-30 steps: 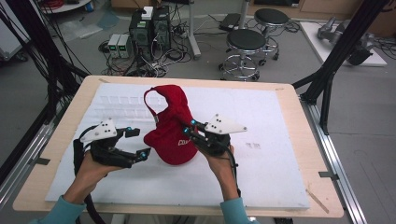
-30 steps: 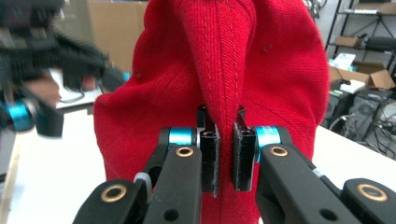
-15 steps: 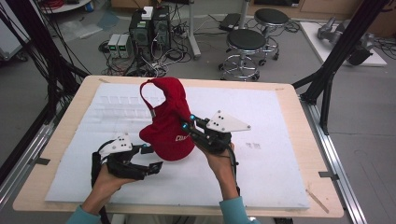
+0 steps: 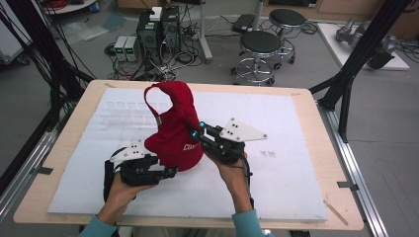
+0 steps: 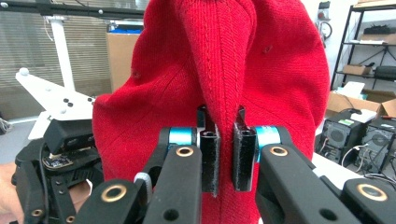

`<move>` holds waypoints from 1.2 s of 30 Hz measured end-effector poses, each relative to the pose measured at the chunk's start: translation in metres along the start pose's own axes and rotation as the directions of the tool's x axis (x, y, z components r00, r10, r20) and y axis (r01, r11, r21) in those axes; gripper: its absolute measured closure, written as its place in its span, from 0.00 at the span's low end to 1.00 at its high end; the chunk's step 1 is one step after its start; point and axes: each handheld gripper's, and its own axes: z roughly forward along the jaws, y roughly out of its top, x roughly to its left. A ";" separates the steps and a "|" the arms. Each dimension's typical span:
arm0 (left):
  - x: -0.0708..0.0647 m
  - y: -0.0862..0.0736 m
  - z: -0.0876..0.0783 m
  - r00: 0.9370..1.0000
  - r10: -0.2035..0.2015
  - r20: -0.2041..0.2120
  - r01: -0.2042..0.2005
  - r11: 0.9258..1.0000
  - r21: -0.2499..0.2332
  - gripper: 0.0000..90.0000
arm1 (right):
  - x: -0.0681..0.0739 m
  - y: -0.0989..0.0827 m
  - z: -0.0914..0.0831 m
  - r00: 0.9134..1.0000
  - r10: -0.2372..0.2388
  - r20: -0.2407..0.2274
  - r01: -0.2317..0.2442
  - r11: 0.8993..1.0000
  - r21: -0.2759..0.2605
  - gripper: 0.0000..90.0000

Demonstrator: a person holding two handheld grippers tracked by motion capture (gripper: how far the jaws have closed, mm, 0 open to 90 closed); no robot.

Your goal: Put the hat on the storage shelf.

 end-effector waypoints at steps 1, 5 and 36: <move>0.000 0.000 0.000 1.000 0.007 0.001 -0.007 1.000 0.000 0.74 | 0.000 0.000 0.000 1.000 -0.002 -0.001 0.002 1.000 -0.001 0.94; -0.001 0.000 0.001 1.000 0.018 0.003 -0.018 1.000 -0.011 0.85 | 0.002 0.000 0.000 1.000 -0.003 -0.006 0.003 1.000 -0.007 0.94; 0.006 0.035 -0.023 0.974 0.161 -0.161 -0.167 0.986 -0.021 0.95 | -0.003 -0.009 -0.021 0.996 -0.045 0.082 0.036 0.993 0.108 0.01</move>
